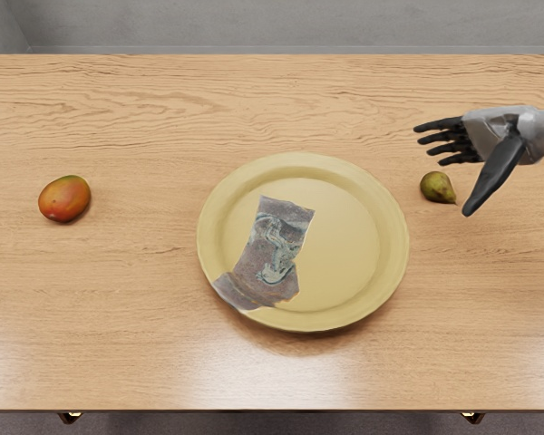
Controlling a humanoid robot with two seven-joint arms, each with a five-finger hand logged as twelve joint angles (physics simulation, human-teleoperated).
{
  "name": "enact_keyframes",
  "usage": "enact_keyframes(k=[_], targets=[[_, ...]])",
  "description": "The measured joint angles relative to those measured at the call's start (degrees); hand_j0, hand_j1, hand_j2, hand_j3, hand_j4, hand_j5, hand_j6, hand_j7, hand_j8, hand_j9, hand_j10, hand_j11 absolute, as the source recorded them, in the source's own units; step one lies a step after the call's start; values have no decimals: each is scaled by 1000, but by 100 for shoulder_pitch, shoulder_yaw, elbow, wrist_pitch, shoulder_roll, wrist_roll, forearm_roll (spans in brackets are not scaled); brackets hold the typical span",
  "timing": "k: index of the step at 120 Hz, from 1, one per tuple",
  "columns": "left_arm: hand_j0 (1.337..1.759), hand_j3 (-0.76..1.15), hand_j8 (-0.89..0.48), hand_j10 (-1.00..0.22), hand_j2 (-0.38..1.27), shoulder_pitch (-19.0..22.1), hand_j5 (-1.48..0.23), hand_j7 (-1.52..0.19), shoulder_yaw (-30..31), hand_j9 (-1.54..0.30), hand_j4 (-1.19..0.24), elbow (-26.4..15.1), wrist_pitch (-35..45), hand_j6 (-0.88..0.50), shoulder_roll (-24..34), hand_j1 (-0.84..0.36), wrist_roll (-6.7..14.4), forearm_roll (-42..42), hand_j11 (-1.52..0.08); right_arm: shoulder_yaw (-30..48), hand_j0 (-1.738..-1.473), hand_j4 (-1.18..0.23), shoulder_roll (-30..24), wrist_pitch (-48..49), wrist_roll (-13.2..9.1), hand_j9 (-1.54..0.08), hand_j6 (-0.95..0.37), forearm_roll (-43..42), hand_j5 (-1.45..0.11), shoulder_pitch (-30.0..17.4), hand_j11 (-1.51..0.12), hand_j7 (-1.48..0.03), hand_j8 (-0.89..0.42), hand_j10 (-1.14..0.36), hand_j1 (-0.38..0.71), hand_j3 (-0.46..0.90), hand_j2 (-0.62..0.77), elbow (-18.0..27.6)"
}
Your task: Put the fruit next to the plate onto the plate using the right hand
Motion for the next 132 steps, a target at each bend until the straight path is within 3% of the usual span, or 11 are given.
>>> enact_keyframes(k=[24,38,59,72,93,132], targets=[[1658,0,-2,-2,0,0,-3,-3,-1,-3,-2,-2,0,-2,0,346,0,0,-3,23,-1658,-24,34,116,-86,-28,-24,72,-28,22,-28,-28,-23,-23,-325,0,-2,-113],[1658,0,-2,-2,0,0,-3,-3,0,-3,-2,-2,0,-2,0,346,0,0,-3,-225,-1658,-23,502,-93,-96,-26,-23,-844,-27,603,-26,-26,-22,-22,-326,0,-2,-708],[1658,0,-2,-2,0,0,-3,-3,0,-3,-2,-3,0,-2,0,346,0,0,-3,-2522,-1658,-23,1347,-1328,-100,-28,-24,-1431,-28,2166,-28,-27,-23,-23,-325,0,-3,-1426],[1658,0,-2,-2,0,0,-3,-3,1,-3,-2,-2,0,-2,0,346,0,-1,-3,-3614,-1658,-25,2161,-2028,-101,-28,-26,-1576,-29,2592,-28,-28,-25,-24,-324,0,-4,-1983],[1658,0,-2,-2,0,0,-3,-3,1,-3,-2,-2,0,-2,0,346,0,-1,-3,-4717,-1658,-24,3025,-2661,-101,-28,-26,-1604,-28,2725,-28,-28,-25,-24,-324,0,-4,-2545],[1658,0,-2,-2,0,0,-3,-3,1,-3,-2,-2,0,-2,0,346,0,-1,-3,-5117,-1658,-33,3619,-3124,-101,-40,-35,-1662,-40,2192,-40,-40,-34,-33,-313,0,-5,-3185]])
